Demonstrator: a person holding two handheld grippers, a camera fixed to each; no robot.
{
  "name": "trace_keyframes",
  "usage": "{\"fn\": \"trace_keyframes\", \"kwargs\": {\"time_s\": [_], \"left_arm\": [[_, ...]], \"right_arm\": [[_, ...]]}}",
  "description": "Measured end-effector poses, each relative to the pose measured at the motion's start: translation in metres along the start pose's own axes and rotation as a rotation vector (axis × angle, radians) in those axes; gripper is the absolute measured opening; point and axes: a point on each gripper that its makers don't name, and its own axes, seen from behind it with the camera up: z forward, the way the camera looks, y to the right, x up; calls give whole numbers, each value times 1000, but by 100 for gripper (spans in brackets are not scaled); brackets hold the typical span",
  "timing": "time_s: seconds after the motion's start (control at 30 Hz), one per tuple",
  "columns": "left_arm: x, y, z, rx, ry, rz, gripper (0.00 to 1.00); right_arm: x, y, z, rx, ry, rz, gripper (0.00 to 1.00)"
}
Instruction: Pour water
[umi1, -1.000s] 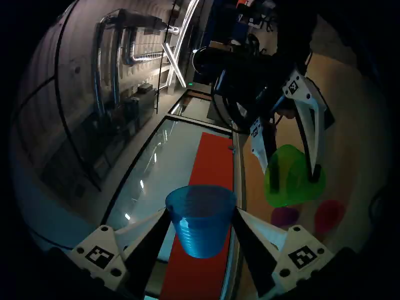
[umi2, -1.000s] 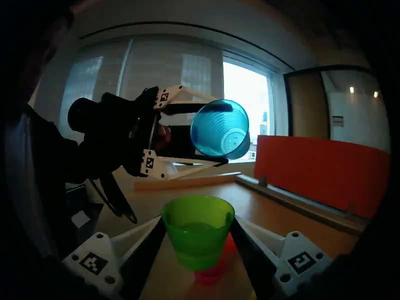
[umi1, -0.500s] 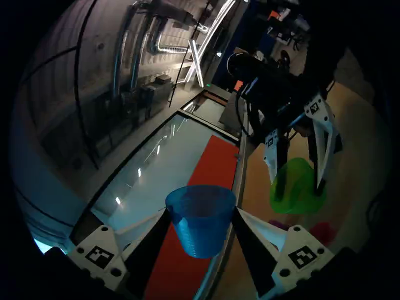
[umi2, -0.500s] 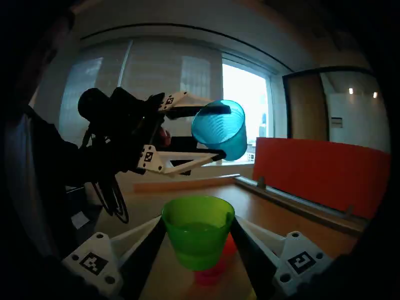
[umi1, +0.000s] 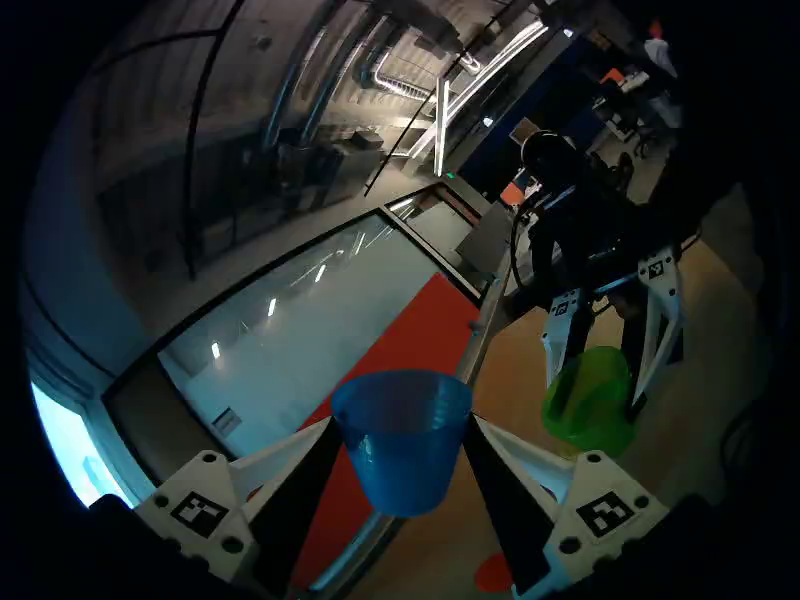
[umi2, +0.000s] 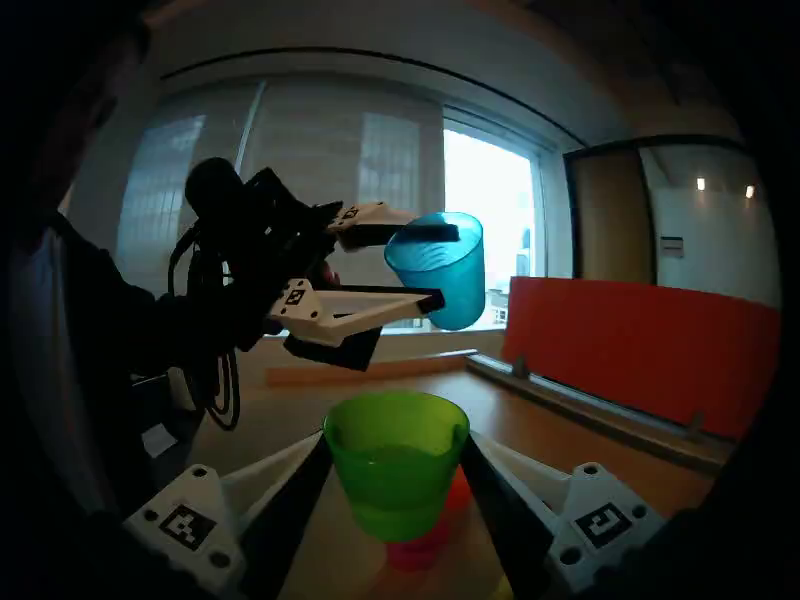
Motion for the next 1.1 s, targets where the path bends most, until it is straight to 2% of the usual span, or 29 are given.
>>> {"fn": "trace_keyframes", "kwargs": {"time_s": [0.2,0.57,0.77,1.1], "left_arm": [[-2,-2,-2,1,6,-120,84],[-7,-5,-8,-8,10,-379,84],[-10,-2,-7,-16,3,-493,84],[-6,7,-1,-35,-4,-643,84]], "right_arm": [[1,1,-2,-5,4,-1,89],[4,2,-2,-9,10,-3,89],[5,3,-3,-10,13,-7,89],[6,5,-5,-16,21,-7,89]]}}
